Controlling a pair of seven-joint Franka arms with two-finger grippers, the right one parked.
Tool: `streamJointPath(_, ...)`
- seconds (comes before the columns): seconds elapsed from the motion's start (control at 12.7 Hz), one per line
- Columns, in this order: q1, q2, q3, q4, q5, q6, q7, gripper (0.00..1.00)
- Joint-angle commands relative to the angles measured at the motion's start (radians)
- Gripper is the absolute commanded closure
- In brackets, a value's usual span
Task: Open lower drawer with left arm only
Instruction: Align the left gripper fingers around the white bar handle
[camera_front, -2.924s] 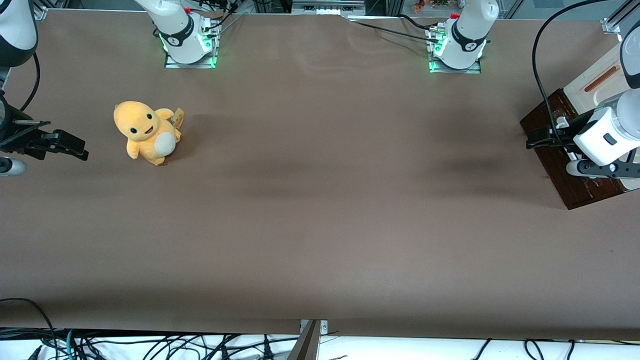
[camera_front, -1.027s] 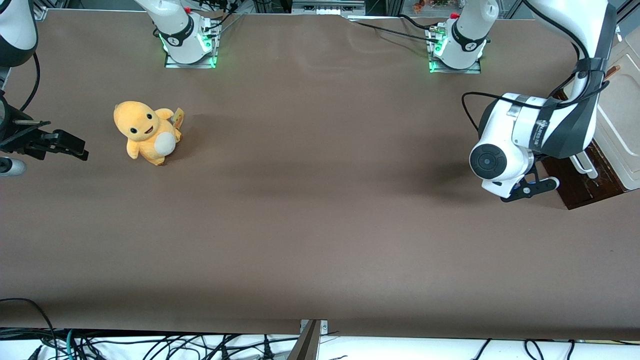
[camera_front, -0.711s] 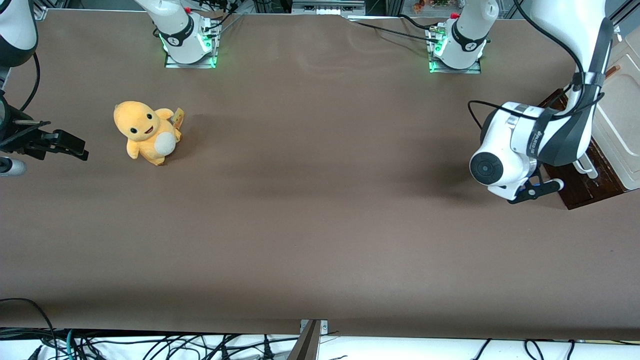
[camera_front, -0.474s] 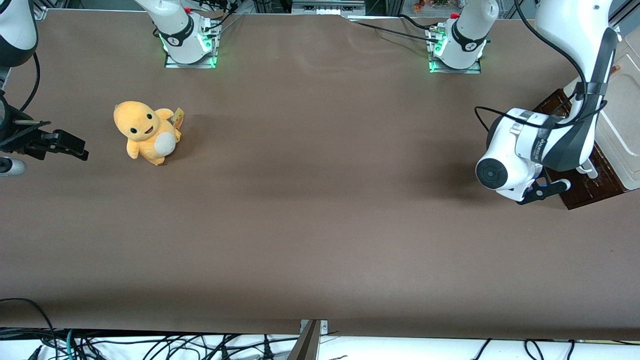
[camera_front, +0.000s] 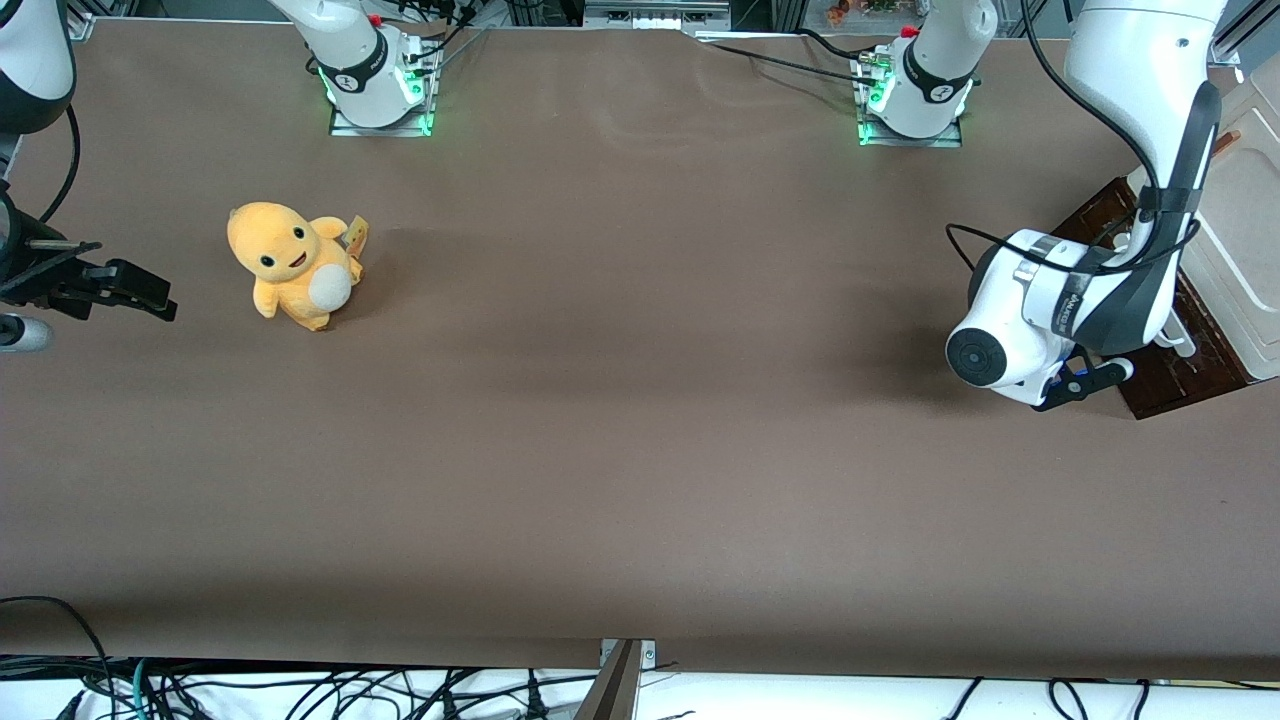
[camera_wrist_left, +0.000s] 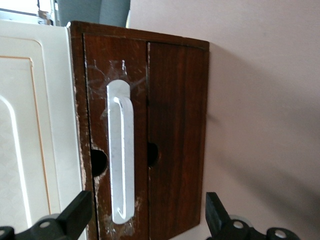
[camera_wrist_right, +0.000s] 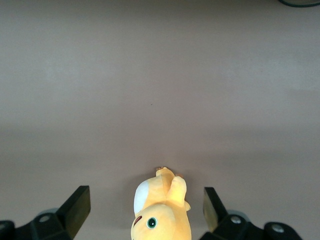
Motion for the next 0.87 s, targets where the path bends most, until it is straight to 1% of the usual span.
streamJointPath(0.0, -0.003, 0.003, 0.02, -0.023, 0.081, -0.017, -0.04, 0.0)
streamJointPath(0.24, -0.003, 0.004, 0.033, -0.028, 0.104, -0.035, -0.05, 0.0)
streamJointPath(0.32, -0.004, 0.015, 0.033, -0.028, 0.111, -0.042, -0.08, 0.0)
streamJointPath(0.47, -0.007, 0.041, 0.031, -0.028, 0.156, -0.078, -0.114, 0.0)
streamJointPath(0.71, -0.013, 0.059, 0.033, -0.028, 0.161, -0.08, -0.16, 0.0)
streamJointPath(0.79, -0.015, 0.073, 0.033, -0.028, 0.176, -0.081, -0.188, 0.0)
